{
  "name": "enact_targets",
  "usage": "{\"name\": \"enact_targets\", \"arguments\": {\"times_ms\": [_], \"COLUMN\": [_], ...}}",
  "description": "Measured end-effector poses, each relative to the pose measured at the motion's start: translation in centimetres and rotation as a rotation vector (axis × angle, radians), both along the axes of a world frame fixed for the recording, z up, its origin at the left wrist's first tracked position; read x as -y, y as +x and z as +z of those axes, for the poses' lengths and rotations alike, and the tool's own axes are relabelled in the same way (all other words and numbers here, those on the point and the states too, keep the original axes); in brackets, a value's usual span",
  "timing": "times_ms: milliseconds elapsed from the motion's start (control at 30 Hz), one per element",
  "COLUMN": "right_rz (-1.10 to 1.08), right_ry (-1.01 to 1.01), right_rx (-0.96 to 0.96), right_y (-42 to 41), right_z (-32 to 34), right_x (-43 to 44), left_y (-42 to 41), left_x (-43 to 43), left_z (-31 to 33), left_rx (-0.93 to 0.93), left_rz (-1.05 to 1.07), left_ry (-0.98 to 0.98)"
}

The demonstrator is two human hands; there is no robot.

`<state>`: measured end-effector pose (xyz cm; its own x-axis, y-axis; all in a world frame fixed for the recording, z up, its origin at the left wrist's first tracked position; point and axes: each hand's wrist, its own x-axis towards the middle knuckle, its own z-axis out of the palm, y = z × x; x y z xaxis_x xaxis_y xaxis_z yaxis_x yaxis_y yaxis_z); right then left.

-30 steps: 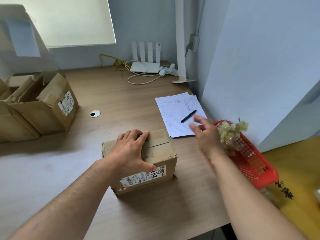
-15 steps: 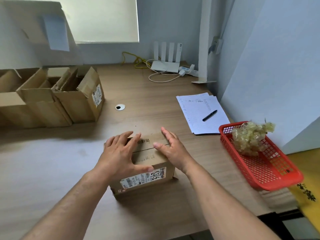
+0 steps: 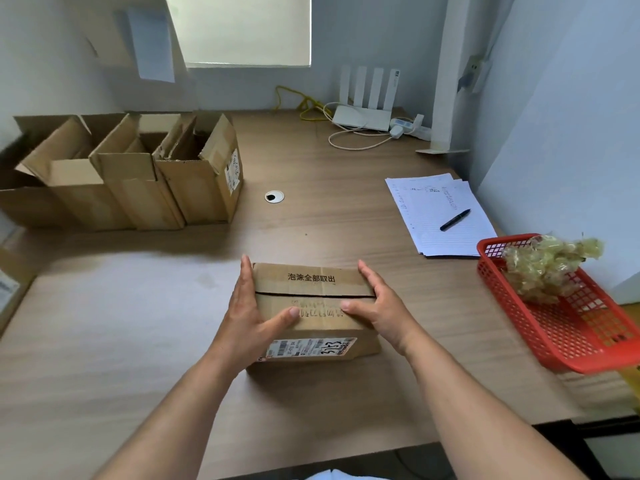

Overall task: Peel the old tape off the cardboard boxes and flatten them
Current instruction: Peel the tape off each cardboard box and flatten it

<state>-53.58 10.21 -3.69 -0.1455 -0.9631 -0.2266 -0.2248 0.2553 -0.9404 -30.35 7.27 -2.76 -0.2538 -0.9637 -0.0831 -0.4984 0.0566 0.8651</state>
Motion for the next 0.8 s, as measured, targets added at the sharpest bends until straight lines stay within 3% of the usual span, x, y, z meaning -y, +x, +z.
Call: {"name": "enact_targets", "arguments": {"times_ms": [167,400,567,800], "right_rz": [-0.013,-0.097,0.063,0.065], "right_ry": [-0.01,-0.036,-0.027,-0.15], "right_rx": [0.014,0.028,0.09,0.043], "right_y": [0.1,-1.4,-1.6,-1.0], "right_z": [0.0,0.0,1.2,3.9], "right_x": [0.5,1.0,1.4,3.8], "left_y": [0.2,0.2,0.9,0.4], "left_x": [0.3,0.0,0.5,1.8], "left_z": [0.0,0.3,0.8,4.0], "left_rx": [0.033,-0.099,-0.148,-0.167], "left_rz": [-0.002,0.025,0.097,0.156], "left_ry": [-0.011,0.051,0.078,-0.084]}}
